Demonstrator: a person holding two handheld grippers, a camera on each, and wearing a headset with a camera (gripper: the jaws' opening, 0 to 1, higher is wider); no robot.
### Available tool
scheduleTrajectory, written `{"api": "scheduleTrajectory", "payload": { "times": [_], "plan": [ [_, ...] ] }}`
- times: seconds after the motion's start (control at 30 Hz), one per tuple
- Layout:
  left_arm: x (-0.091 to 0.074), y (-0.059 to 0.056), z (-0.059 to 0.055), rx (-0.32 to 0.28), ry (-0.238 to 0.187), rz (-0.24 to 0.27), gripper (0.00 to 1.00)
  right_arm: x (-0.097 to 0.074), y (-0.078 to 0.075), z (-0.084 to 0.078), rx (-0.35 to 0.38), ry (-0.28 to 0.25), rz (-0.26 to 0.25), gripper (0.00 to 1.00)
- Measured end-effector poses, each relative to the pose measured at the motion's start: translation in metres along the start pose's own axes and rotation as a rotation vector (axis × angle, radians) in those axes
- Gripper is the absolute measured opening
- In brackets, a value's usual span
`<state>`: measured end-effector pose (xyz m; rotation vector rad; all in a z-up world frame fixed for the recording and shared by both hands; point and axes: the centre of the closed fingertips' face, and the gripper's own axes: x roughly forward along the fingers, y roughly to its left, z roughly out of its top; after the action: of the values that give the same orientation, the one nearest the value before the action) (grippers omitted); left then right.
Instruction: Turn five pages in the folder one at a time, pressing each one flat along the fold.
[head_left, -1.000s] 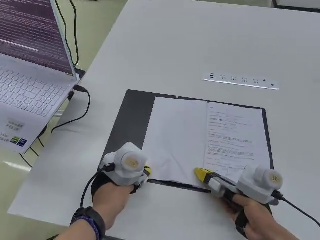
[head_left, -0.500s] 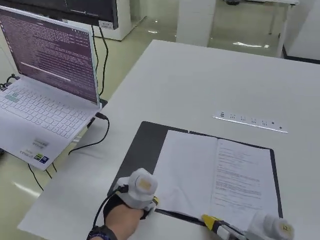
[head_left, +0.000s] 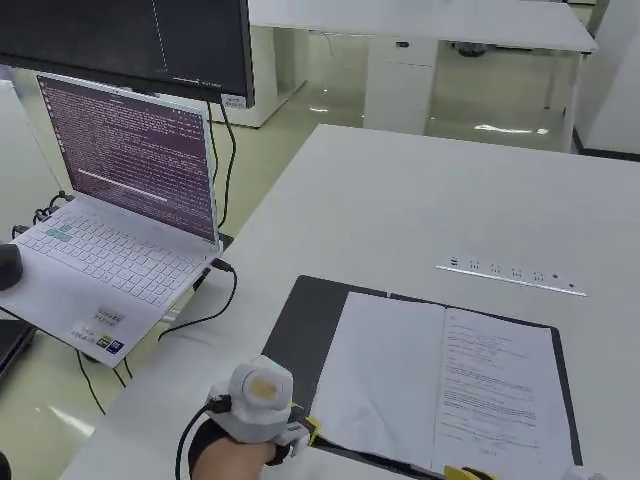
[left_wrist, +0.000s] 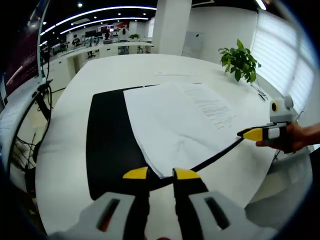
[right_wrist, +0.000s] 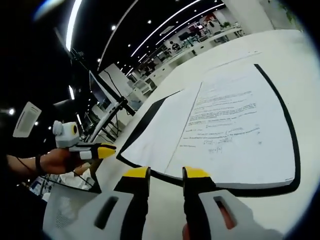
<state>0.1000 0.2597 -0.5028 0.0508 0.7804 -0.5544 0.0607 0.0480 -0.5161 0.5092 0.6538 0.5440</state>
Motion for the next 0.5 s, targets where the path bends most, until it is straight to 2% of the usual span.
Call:
{"api": "scheduleTrajectory", "payload": {
  "times": [0.1, 0.23, 0.5],
  "plan": [
    [-0.008, 0.002, 0.007, -0.007, -0.03, -0.004, 0.2, -0.011, -0.009, 0.008, -0.025, -0.021, -0.027, 0.3],
    [-0.017, -0.001, 0.017, 0.01, -0.059, -0.014, 0.24, -0.026, -0.015, 0.021, -0.06, -0.047, -0.058, 0.31],
    [-0.036, -0.003, 0.034, 0.061, -0.1, -0.042, 0.34, -0.053, -0.019, 0.038, -0.137, -0.067, -0.1, 0.39]
  ]
}}
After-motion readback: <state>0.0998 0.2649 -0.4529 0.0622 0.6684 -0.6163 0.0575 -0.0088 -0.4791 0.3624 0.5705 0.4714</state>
